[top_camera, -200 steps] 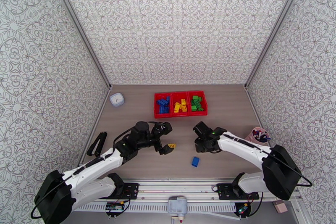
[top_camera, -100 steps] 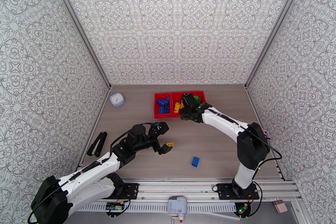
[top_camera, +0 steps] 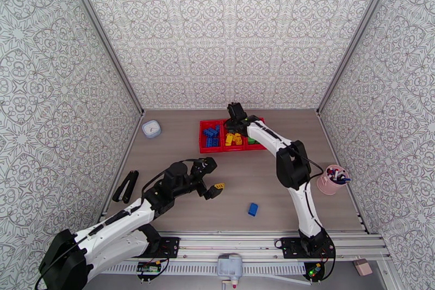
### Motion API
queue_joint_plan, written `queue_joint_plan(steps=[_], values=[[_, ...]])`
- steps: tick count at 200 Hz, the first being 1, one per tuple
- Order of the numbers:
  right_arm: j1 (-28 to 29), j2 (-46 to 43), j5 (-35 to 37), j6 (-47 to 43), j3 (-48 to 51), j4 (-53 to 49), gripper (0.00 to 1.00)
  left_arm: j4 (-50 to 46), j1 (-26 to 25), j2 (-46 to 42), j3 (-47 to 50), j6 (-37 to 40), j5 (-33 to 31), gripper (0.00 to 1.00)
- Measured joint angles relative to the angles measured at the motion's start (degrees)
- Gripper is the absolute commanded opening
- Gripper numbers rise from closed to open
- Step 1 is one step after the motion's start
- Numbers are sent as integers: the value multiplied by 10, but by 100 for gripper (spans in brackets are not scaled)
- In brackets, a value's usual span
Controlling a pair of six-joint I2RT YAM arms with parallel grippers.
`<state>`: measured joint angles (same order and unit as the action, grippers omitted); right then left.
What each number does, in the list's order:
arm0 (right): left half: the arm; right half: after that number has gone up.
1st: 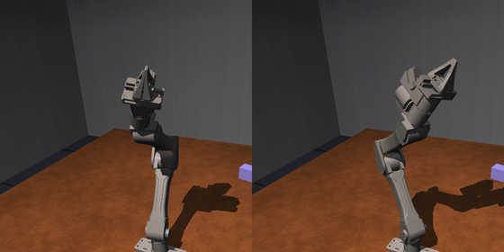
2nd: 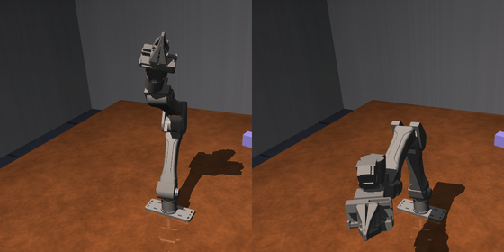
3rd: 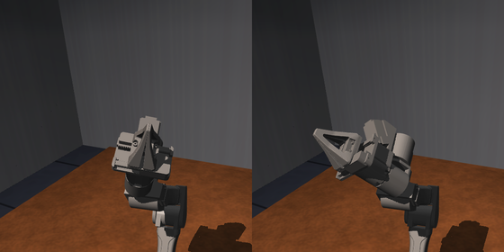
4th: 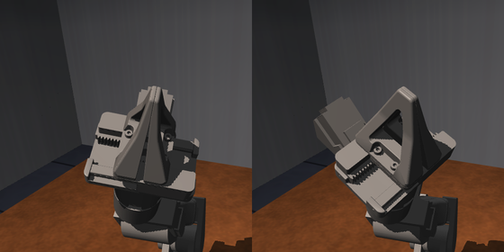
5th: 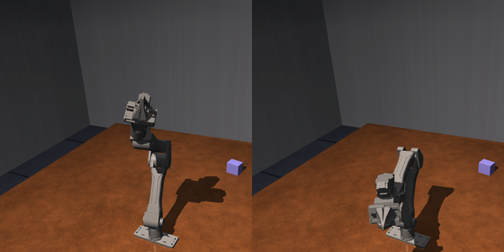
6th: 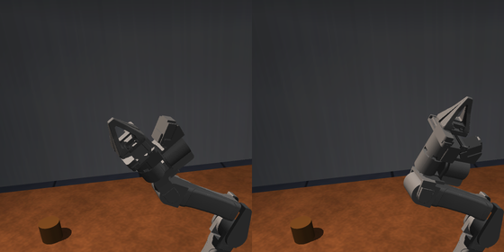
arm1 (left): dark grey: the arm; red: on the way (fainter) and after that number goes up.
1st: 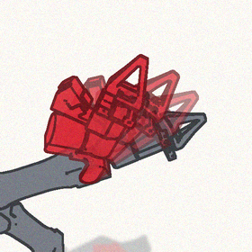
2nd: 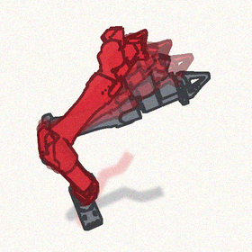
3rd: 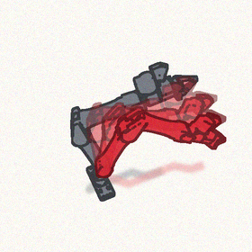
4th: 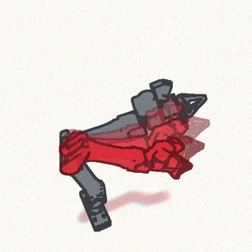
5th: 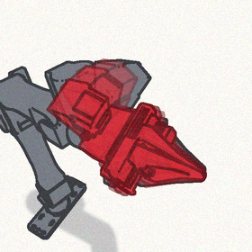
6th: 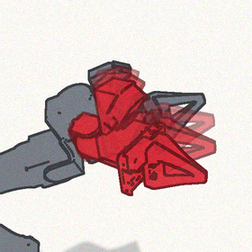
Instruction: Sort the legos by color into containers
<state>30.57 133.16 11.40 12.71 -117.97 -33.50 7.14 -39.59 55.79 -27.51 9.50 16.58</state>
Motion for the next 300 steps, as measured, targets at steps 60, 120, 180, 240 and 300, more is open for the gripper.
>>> queue_joint_plan(steps=[60, 120, 180, 240, 300], values=[[-4, -8, -9, -16, 11, -10, 72, 0, 1, -10, 0, -3, 0, 100], [1, -240, -63, -44, 283, 42, 84, -37, 11, -25, 0, 11, 48, 100], [44, -442, -139, -194, 506, 0, 92, -75, 23, -50, 0, 30, 79, 100], [111, -504, -171, -299, 532, -145, 95, -115, 26, -50, 0, 43, 99, 100], [178, -497, -170, -345, 565, -242, 97, -131, 26, -52, 0, 56, 109, 100]])
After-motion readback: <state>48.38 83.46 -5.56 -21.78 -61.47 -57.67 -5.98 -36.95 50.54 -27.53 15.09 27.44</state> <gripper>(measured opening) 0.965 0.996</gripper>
